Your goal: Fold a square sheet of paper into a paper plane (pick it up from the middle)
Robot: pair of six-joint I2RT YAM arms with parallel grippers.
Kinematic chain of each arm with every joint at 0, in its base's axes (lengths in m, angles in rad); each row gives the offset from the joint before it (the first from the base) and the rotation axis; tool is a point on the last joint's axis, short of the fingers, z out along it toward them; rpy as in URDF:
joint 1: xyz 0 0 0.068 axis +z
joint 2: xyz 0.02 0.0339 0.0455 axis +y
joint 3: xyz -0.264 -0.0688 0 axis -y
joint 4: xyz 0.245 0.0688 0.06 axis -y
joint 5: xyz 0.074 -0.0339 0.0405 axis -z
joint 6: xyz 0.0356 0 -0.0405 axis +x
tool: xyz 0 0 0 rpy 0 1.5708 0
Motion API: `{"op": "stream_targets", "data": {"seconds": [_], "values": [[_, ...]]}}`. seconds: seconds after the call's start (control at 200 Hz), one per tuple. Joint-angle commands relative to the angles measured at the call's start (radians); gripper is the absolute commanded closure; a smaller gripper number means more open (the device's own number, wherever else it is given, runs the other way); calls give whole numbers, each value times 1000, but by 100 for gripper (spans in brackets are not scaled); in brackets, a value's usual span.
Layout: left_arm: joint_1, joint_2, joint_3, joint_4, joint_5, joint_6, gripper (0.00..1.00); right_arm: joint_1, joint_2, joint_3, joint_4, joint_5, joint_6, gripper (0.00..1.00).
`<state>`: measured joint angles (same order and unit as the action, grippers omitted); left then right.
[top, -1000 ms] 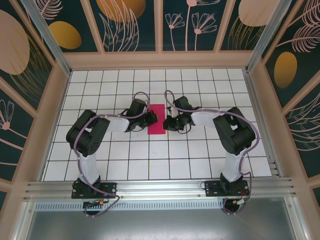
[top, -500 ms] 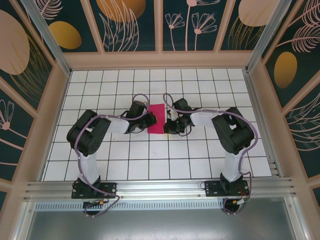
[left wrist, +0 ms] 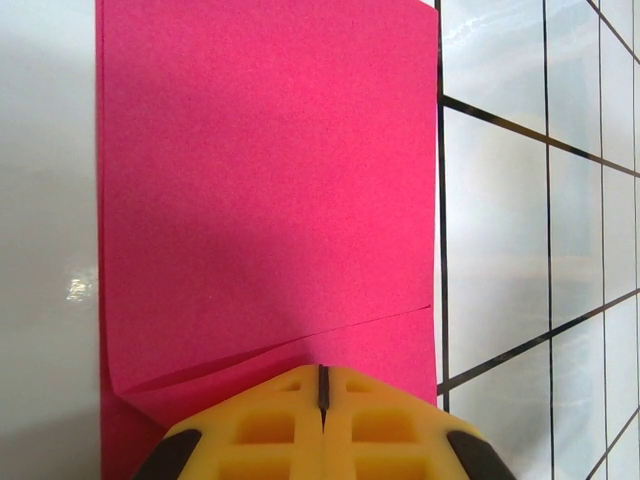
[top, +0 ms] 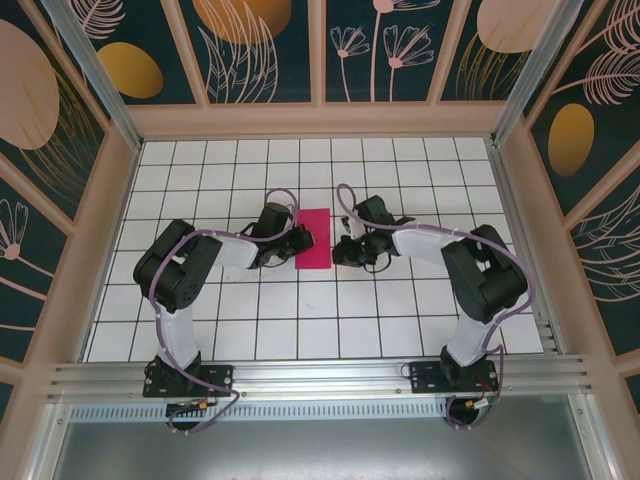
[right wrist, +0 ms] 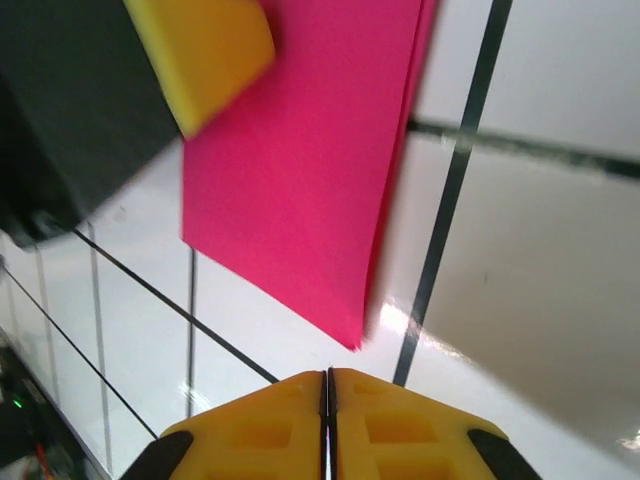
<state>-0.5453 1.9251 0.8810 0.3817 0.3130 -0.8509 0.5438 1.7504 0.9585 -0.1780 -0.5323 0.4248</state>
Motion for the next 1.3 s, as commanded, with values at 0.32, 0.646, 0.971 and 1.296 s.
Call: {"op": "stream_targets", "data": {"seconds": [0.32, 0.646, 0.971, 1.296], "values": [[2, -167, -57, 19, -87, -80, 66, -57, 114, 123, 192, 33, 115, 67], [3, -163, -151, 130, -52, -164, 63, -54, 190, 147, 209, -102, 57, 59], [4, -118, -132, 148, -8, -183, 65, -56, 207, 141, 214, -93, 71, 75], [2, -91, -124, 176, 29, -198, 65, -69, 199, 92, 261, -65, 134, 91]]}}
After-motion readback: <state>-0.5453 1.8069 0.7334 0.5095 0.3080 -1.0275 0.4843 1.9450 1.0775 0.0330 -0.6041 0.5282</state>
